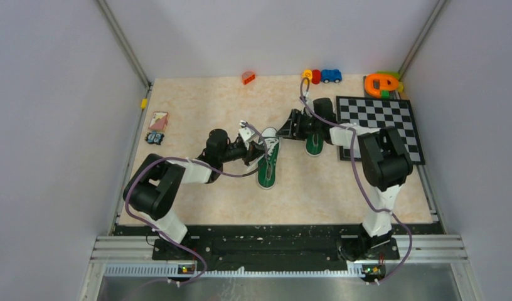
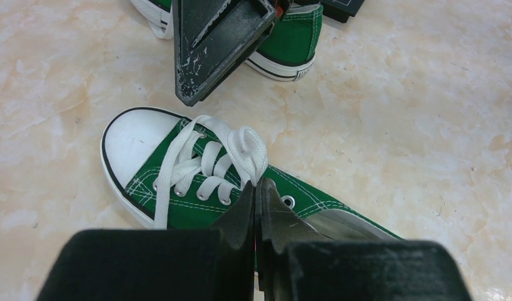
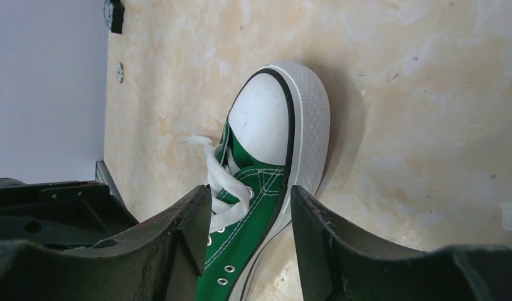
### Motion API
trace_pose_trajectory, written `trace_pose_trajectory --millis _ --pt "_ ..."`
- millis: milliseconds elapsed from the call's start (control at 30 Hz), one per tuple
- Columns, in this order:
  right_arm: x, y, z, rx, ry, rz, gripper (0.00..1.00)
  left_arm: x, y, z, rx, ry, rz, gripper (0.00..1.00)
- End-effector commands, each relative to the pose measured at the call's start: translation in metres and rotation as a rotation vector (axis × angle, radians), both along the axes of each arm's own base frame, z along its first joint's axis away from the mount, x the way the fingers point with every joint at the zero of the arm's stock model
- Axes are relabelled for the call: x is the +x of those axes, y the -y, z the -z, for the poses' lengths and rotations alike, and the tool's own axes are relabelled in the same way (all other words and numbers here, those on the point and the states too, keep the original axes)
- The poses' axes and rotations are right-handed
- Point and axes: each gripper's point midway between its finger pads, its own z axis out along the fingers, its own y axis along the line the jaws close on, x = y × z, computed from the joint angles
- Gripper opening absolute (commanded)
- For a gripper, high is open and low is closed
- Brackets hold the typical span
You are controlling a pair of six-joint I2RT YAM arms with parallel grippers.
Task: Tie the shoes
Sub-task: Wrap the shoelace around the shoelace.
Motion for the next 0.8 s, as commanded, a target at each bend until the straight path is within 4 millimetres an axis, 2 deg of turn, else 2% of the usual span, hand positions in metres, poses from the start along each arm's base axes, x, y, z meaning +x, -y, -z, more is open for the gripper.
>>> trace_pose_trajectory --millis 0,233,433,767 --pt "-0.002 -0.012 -0.005 -0.007 0.005 -0.061 0.5 0.008 0.002 -0.026 -0.03 0.077 0.002 0.0" --pt "-0.007 -0.023 0.001 0.03 -0.04 -0.088 0.48 0.008 0.002 -0.025 -0.028 0.075 0.002 0.0" --pt "-0.011 -0.029 -0.005 0.067 -0.039 -0.105 0.41 0.009 0.002 -0.025 -0.026 0.073 0.001 0.0" --pt "-0.02 -0.025 -0.03 0.068 0.03 -0.117 0.06 0.01 0.002 -0.024 -0.019 0.072 -0.003 0.0"
